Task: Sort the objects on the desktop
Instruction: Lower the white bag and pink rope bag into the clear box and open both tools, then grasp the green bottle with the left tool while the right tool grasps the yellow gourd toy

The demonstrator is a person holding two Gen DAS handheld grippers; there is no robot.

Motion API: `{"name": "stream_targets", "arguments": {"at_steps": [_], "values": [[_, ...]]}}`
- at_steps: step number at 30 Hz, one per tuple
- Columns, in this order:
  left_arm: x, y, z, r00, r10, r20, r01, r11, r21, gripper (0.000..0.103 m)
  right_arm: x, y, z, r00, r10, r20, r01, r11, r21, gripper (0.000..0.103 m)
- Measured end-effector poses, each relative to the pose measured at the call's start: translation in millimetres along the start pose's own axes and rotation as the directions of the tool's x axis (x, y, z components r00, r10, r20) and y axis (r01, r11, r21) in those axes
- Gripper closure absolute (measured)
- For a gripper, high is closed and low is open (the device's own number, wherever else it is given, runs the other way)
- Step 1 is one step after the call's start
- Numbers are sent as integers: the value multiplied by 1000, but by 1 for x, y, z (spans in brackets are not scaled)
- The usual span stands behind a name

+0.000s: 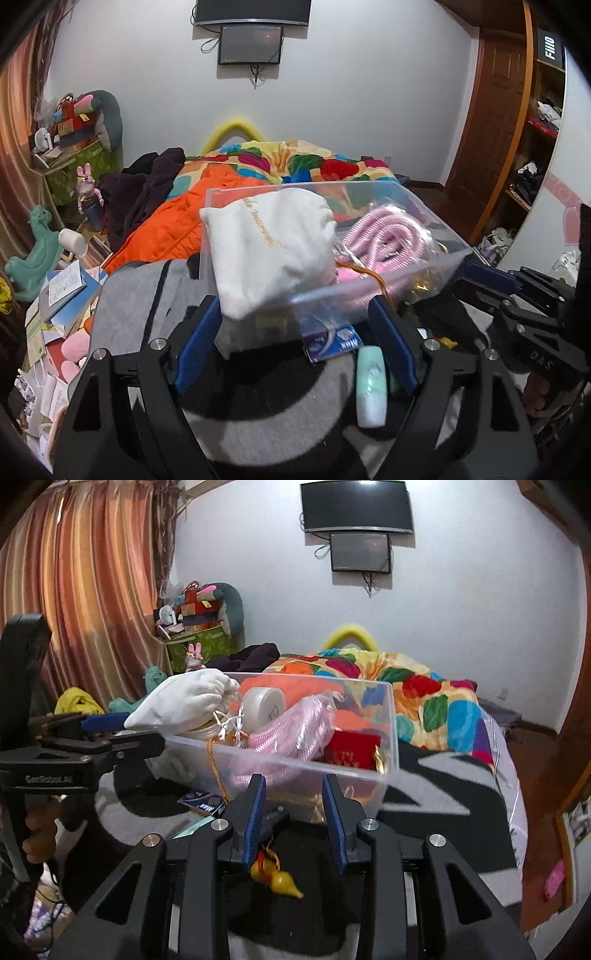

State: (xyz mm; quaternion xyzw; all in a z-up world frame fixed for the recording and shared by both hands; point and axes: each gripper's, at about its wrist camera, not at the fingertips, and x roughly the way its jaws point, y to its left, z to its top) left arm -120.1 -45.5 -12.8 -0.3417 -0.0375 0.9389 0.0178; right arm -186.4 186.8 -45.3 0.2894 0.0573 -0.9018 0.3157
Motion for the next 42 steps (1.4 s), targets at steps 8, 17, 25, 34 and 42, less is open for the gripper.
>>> {"name": "stream_targets", "arguments": {"at_steps": [8, 17, 25, 34, 42], "values": [[-7, -17, -14, 998, -52, -37, 53, 999, 8, 21, -4, -6, -19, 999, 14, -49, -13, 999, 30, 74], [8, -56, -28, 988, -113, -105, 120, 991, 60, 21, -1, -4, -38, 995, 43, -92, -42, 999, 12, 62], [30, -73, -32, 983, -114, -147, 128, 988, 89, 30, 8, 4, -44, 993, 57, -106, -63, 997, -54, 62], [46, -75, -37, 978, -123, -169, 141, 985, 103, 54, 23, 9, -50, 985, 87, -151, -103, 990, -98, 86], [26, -70, -40, 985, -127, -115, 138, 986, 90, 59, 19, 9, -53, 985, 95, -145, -110, 989, -97, 88]]}}
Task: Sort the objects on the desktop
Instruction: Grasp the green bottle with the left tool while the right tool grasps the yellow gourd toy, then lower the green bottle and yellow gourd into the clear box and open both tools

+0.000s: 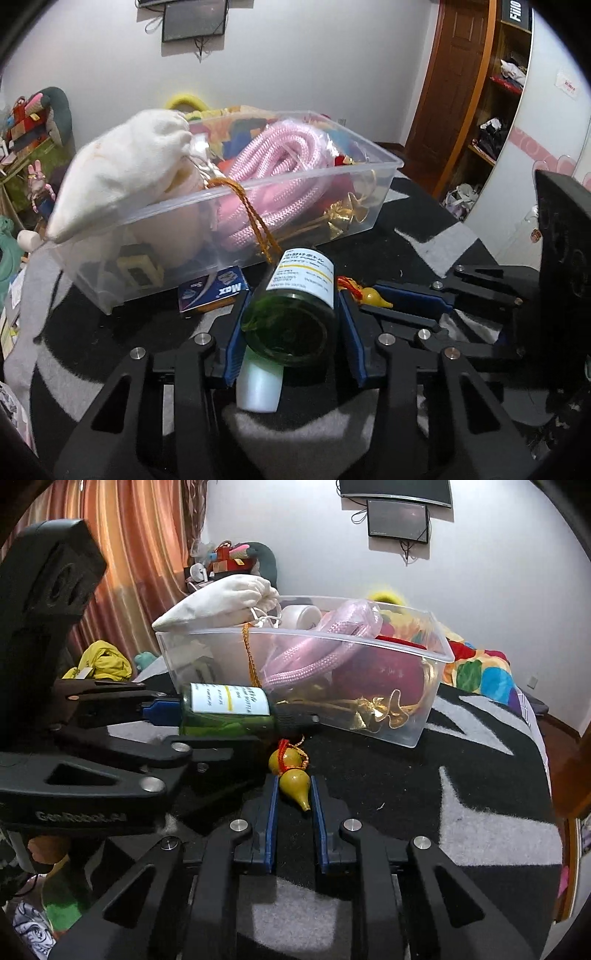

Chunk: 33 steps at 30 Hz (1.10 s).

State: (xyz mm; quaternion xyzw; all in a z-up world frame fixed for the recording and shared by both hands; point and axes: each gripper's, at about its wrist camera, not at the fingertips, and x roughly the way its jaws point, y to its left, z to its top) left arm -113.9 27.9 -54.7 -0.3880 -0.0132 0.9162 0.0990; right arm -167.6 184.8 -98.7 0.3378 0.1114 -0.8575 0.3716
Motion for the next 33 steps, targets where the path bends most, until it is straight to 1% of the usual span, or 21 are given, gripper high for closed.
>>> {"name": "stream_targets", "arguments": {"at_steps": [4, 8, 14, 21, 26, 28, 31, 33], "values": [[-19, -1, 1, 999, 7, 52, -7, 1000, 0, 61, -2, -2, 1, 1000, -2, 9, 2, 1000, 9, 88], [-37, 0, 6, 994, 11, 105, -10, 1000, -11, 62, -10, -4, 4, 999, -6, 38, 5, 1000, 30, 88], [-58, 5, 17, 985, 5, 173, 2, 999, -40, 62, -28, -11, 14, 994, -7, 106, 0, 997, 73, 88], [-71, 16, 35, 971, 12, 237, 4, 998, -68, 62, -45, -20, 36, 982, -35, 185, 14, 993, 115, 88], [-73, 22, 49, 963, 25, 269, -1, 996, -86, 62, -53, -28, 51, 971, -54, 234, 22, 990, 139, 88], [-71, 25, 53, 962, 26, 272, 0, 995, -95, 62, -53, -31, 57, 966, -67, 249, 30, 988, 150, 88], [-61, 29, 63, 966, 4, 257, 25, 994, -110, 62, -48, -38, 60, 966, -70, 247, 30, 986, 162, 88], [-49, 30, 70, 972, 17, 236, 10, 994, -113, 62, -41, -42, 61, 969, -77, 236, 36, 984, 174, 88]]}}
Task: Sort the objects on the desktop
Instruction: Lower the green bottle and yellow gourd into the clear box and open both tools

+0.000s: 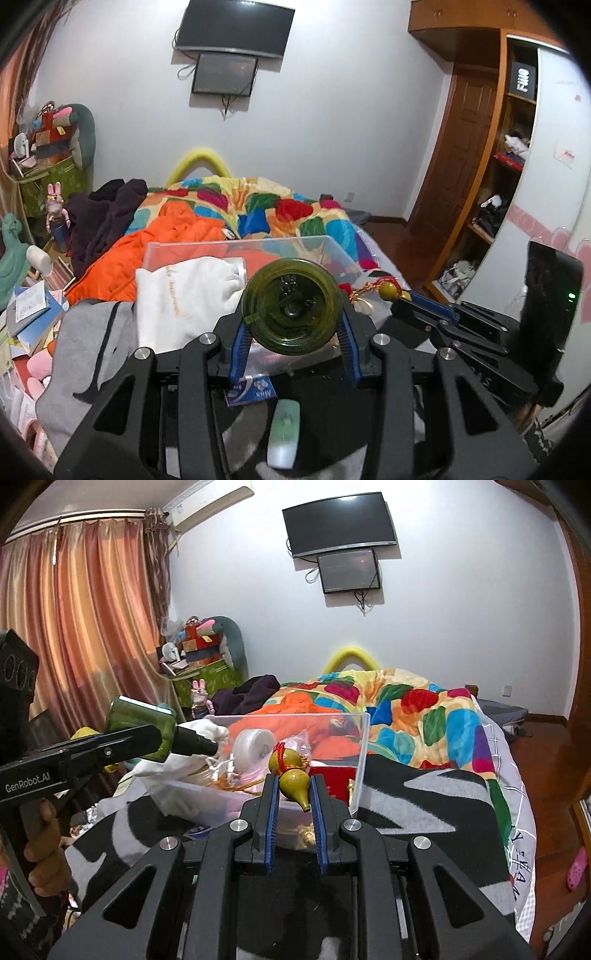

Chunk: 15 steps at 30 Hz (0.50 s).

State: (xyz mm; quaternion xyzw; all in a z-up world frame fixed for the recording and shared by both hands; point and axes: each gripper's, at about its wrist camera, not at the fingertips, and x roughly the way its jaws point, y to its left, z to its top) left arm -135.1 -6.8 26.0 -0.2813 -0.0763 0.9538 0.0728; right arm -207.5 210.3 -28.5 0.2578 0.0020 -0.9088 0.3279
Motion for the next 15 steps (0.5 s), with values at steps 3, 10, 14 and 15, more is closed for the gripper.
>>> {"name": "stream_targets", "arguments": {"at_steps": [3, 10, 14, 15], "values": [[23, 1, 2, 998, 45, -44, -46, 999, -7, 62, 12, -5, -1, 999, -32, -18, 32, 999, 10, 88], [56, 1, 2, 990, 96, -104, -98, 995, -18, 62, 26, -2, -4, 998, -46, -44, 45, 999, -24, 87], [61, 0, 0, 989, 91, -114, -93, 995, -18, 61, 24, 1, -5, 998, -41, -44, 39, 998, -45, 87], [62, 0, 1, 990, 87, -115, -89, 996, -16, 60, 23, 1, -5, 998, -42, -42, 40, 998, -49, 87]]}}
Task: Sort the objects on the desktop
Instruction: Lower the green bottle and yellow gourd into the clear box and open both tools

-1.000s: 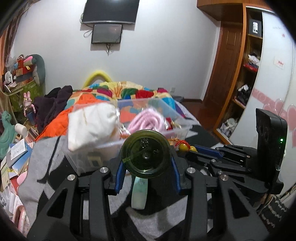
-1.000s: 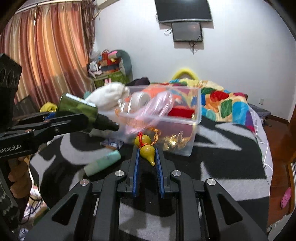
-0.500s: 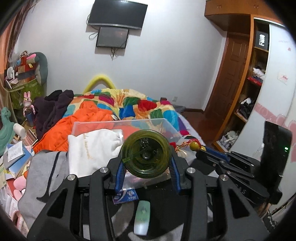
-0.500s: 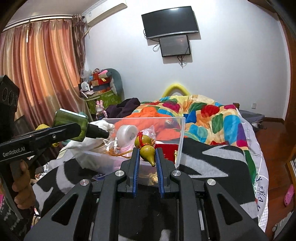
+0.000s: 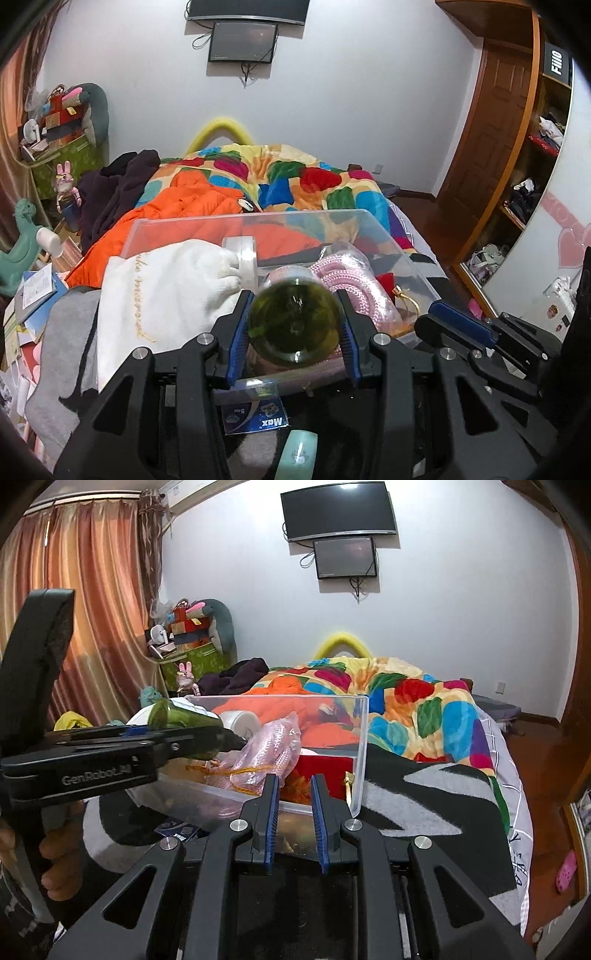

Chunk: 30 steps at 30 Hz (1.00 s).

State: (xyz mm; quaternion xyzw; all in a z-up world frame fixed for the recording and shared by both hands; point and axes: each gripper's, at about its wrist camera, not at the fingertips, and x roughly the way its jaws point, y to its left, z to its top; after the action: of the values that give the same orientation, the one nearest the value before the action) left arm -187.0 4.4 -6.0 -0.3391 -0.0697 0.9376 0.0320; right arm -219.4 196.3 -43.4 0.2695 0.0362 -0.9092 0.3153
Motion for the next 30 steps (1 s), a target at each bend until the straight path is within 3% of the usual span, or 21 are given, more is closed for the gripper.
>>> {"name": "stream_targets", "arguments": {"at_steps": [10, 16, 19, 25, 28, 30], "values": [[-18, 4, -2, 999, -36, 15, 36, 999, -6, 58, -9, 3, -3, 1000, 21, -14, -21, 1000, 12, 87], [-37, 2, -4, 999, -17, 48, 16, 999, 32, 57, -11, 11, -8, 998, 43, -39, -43, 999, 14, 87], [-46, 1, -9, 998, -10, 60, 7, 999, 45, 51, -13, 18, -12, 997, 54, -51, -54, 999, 4, 86], [-58, 4, -20, 999, -23, 45, 21, 998, 56, 51, -11, 36, -25, 992, 94, -89, -95, 995, -7, 71], [-62, 9, -28, 999, -11, 38, 9, 998, 58, 51, -9, 47, -31, 989, 103, -106, -105, 994, -9, 70], [-67, 15, -35, 999, -1, 36, -1, 998, 57, 51, -9, 53, -35, 987, 113, -112, -114, 993, -2, 60]]}}
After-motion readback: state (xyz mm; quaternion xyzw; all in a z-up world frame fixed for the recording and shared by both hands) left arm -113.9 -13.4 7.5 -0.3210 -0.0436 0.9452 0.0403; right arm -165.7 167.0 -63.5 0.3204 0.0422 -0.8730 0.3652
